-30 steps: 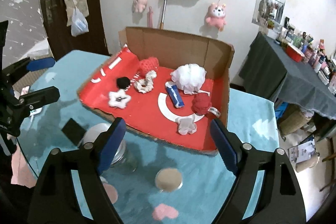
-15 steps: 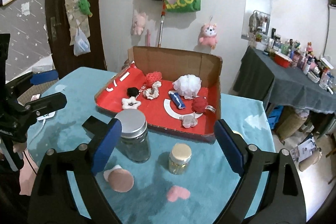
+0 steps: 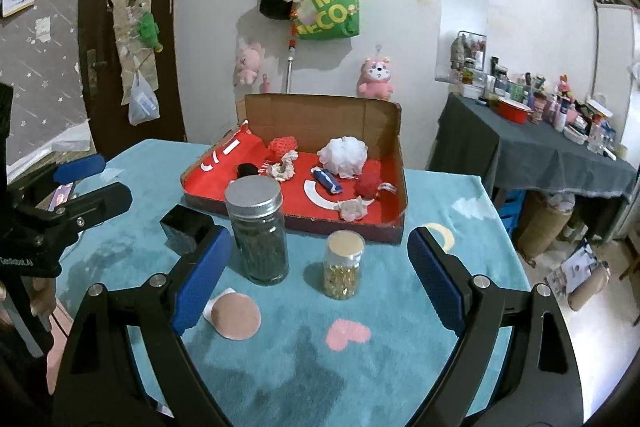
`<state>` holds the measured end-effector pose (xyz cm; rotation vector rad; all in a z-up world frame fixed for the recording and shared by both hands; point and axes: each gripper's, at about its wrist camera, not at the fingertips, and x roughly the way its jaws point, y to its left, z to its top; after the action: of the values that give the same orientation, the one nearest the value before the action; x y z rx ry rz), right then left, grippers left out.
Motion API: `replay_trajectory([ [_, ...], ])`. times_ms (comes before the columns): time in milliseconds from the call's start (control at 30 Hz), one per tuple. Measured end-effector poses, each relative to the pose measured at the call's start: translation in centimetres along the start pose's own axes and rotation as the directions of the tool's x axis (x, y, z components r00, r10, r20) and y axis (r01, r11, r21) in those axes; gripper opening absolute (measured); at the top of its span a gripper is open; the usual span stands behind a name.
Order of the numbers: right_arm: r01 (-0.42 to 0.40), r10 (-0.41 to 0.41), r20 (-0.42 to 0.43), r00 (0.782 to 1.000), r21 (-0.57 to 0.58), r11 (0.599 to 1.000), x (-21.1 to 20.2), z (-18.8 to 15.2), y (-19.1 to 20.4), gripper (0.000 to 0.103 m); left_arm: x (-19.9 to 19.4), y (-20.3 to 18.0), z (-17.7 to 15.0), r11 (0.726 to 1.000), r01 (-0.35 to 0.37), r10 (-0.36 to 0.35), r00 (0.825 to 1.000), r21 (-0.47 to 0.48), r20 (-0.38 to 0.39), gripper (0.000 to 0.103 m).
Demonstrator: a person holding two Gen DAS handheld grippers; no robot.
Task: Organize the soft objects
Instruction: 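Move the left tool toward the rolled white cloth while the right tool approaches the powder puff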
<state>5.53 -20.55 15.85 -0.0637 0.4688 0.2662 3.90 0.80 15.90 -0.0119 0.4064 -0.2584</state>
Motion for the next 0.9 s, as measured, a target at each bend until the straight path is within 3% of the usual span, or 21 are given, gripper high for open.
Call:
replay_trajectory([
  [267,0.037,-0.037,-0.002,0.999,0.042,0.998,0.8,-2.9,-0.2,0.091,1.6,0.2,-3.1,0.999,-0.031,0.030,0.999,-0.028,-0.038,0.103],
  [900,0.059,-0.041,-0.160,0.986,0.111,0.992,5.7,-10.0,-0.5,0.091,6.4,1.0,-10.2,0.996,-0.073,0.058,0.973,-0.057,-0.223,0.103],
])
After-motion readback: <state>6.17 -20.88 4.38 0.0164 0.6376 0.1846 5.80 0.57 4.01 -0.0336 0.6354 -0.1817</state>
